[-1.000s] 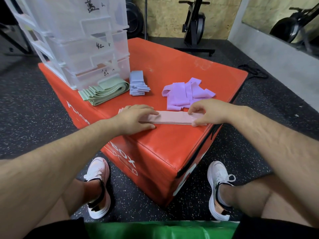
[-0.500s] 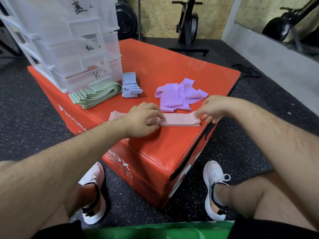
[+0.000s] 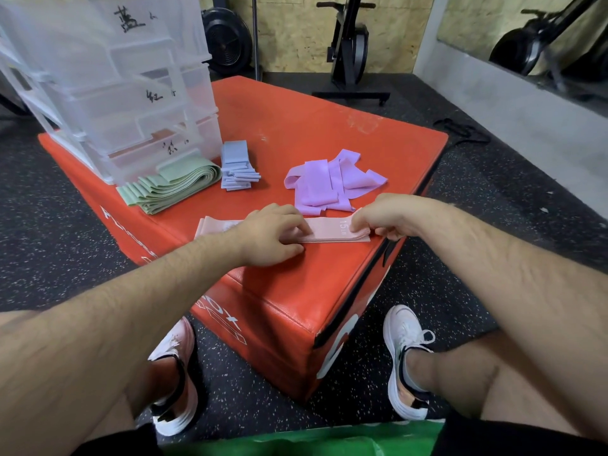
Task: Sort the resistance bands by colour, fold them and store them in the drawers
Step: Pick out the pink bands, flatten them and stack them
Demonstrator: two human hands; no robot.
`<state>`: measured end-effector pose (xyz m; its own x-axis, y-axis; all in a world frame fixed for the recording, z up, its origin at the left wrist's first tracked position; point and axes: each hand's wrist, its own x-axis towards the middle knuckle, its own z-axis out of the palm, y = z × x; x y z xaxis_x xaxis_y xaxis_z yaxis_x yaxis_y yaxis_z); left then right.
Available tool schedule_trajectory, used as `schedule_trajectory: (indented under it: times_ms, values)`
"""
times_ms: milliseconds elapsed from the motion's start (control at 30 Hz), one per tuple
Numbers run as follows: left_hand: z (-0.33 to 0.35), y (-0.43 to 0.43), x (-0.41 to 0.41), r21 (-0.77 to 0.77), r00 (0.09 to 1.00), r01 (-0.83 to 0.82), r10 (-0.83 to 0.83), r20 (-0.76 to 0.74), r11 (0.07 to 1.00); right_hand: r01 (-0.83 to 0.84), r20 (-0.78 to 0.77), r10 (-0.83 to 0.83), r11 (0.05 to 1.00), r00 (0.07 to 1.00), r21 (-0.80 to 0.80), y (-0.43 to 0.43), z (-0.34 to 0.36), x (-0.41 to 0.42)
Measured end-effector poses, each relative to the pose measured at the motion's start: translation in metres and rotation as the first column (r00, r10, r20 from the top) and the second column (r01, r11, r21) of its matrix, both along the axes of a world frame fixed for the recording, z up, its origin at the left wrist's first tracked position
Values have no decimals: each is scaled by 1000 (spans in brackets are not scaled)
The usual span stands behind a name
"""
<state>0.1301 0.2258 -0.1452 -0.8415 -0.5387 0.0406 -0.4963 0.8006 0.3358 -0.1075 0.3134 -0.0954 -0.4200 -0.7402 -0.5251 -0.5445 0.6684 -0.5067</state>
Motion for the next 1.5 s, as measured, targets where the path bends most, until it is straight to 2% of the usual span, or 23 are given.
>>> schedule_trajectory:
  times_ms: [467,700,900,1067,1233,1400,1500]
  values:
    - [5,3,-1,45,999,-30,29,21,999,-21,74,28,995,997,-94,-1,4,2]
    - [1,9,-9,78,1000,29,-29,8,997,-46,178,62,995,982,-92,0,37,-17]
    - [11,17,-16,101,996,74,-78,34,992,-70,329,93,994,940,-80,1,52,-15]
    - [33,3,18,-79,989,6,6,150,997,-111,379,159,983,911,-147,-19,60,18]
    - [39,-11,61,-179,974,-116,147,172,977,-172,309,219,970,926,-173,-42,57,60]
    - [30,-17,91,-51,986,-141,145,81,989,-194,313,238,967,919,-166,-58,51,101]
    - [28,-20,95,43,979,-204,204,11,978,-218,283,259,961,923,-168,-68,45,120]
